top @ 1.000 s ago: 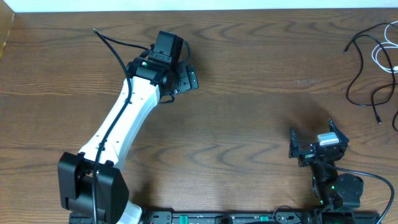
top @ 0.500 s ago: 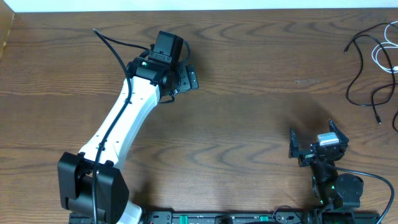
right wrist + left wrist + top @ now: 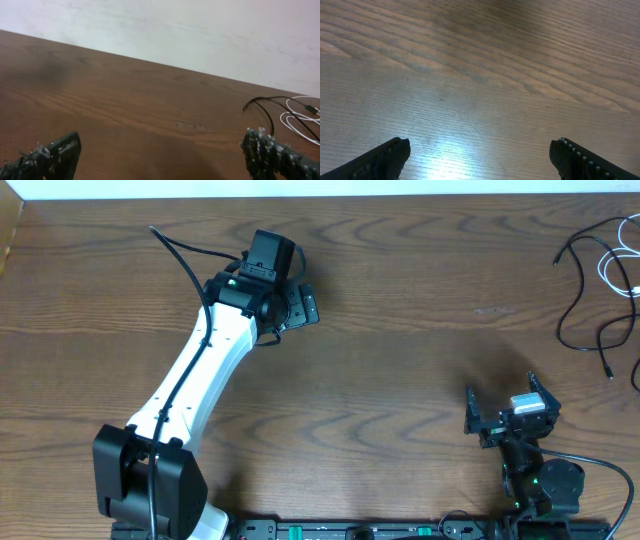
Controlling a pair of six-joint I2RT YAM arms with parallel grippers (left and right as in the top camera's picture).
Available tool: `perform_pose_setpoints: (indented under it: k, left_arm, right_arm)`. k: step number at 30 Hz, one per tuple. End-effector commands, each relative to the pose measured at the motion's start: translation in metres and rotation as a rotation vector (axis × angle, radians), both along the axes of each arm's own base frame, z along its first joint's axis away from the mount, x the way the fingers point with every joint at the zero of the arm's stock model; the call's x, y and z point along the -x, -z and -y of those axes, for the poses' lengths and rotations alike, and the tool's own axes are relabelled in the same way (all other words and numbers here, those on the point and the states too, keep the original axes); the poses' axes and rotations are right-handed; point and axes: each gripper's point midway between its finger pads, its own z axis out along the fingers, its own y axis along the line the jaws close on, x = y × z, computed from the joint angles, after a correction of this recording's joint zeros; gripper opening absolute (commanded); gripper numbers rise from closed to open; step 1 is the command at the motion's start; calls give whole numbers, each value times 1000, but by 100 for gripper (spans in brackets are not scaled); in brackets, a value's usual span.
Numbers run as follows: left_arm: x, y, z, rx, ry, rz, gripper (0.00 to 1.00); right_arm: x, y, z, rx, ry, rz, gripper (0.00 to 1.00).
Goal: Untangle cables
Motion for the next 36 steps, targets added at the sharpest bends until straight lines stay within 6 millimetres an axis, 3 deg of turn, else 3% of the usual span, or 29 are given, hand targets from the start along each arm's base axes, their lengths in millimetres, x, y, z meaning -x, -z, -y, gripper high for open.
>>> perform_pose_setpoints:
  k: [1, 9, 14, 17, 25, 36]
  left_arm:
    - [-4, -18, -9, -40, 20, 73, 94]
    - [8, -49, -21, -59, 107, 308, 94]
    - [33, -74, -45, -5, 56, 591, 94]
    - [49, -78, -57, 0, 48, 744, 94]
    - [104, -61, -87, -98, 117, 984, 94]
    - [130, -24, -117, -179, 32, 1072, 94]
  right_arm:
    - [1, 0, -2, 3, -9, 5, 99]
    - [1, 0, -2, 3, -9, 5, 99]
    - [1, 0, -2, 3, -9, 5, 99]
    - [1, 0, -2, 3, -9, 5, 99]
    - [1, 0, -2, 3, -9, 5, 99]
    - [1, 0, -2, 3, -9, 5, 99]
